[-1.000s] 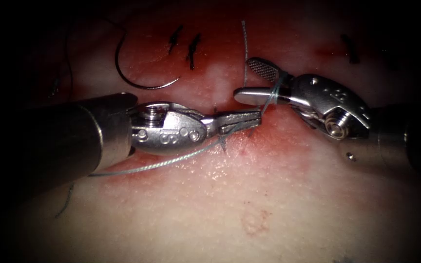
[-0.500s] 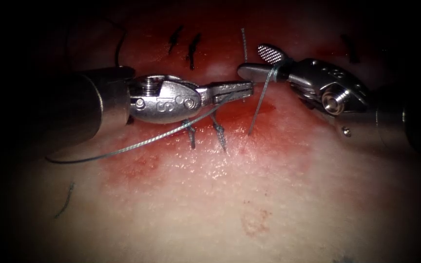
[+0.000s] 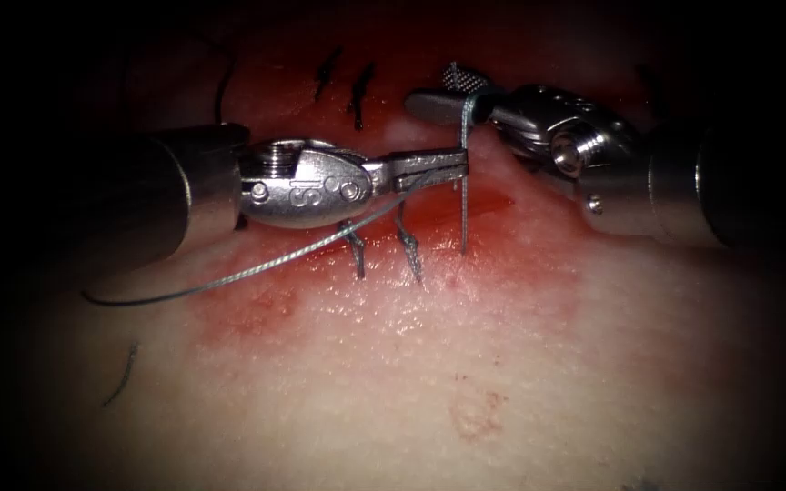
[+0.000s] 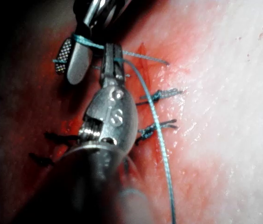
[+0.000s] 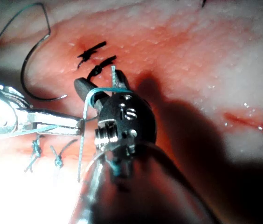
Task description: Wound Closure
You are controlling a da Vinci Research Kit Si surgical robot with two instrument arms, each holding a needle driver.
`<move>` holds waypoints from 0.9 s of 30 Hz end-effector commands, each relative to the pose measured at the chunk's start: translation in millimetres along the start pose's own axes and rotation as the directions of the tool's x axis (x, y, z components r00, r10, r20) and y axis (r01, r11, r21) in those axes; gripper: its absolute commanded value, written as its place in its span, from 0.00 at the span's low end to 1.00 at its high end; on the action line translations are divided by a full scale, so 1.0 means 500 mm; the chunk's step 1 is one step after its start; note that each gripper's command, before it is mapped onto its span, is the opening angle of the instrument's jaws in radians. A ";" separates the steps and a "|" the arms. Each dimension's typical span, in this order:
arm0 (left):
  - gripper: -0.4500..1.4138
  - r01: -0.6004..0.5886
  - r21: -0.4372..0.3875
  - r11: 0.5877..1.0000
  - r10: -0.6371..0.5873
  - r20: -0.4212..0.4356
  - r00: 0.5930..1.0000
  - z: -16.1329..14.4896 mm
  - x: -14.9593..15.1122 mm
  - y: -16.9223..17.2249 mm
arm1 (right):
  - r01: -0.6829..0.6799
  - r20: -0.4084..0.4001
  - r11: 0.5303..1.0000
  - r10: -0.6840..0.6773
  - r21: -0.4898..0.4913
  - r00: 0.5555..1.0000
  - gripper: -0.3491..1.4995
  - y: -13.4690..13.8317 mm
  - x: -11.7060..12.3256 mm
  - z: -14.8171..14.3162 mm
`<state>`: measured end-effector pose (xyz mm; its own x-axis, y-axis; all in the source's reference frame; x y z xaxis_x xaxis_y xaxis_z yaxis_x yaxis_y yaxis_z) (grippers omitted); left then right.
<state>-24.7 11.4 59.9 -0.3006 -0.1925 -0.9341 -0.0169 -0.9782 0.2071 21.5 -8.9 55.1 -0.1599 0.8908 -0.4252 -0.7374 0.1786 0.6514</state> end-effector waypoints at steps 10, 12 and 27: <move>0.00 0.006 0.003 1.000 -0.006 0.004 1.000 0.0013 -0.0009 0.0018 | -0.095 0.015 0.988 0.098 -0.118 0.995 0.00 -0.0018 -0.0032 0.0013; 0.00 0.006 0.001 1.000 -0.006 0.003 1.000 0.0009 -0.0007 0.0020 | -0.096 0.016 0.988 0.098 -0.118 0.995 0.00 -0.0019 -0.0033 0.0009; 0.00 0.056 0.003 0.998 -0.056 0.015 0.998 -0.0042 -0.0020 0.0012 | -0.102 -0.119 0.991 0.092 -0.080 0.989 0.00 -0.0048 -0.0088 -0.0054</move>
<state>-21.9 10.7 59.6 -0.3142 -0.1319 -0.9402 -0.0384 -0.9877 0.1514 21.3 -13.8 53.1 -0.3062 0.8443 -0.4398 -0.7677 0.0542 0.6385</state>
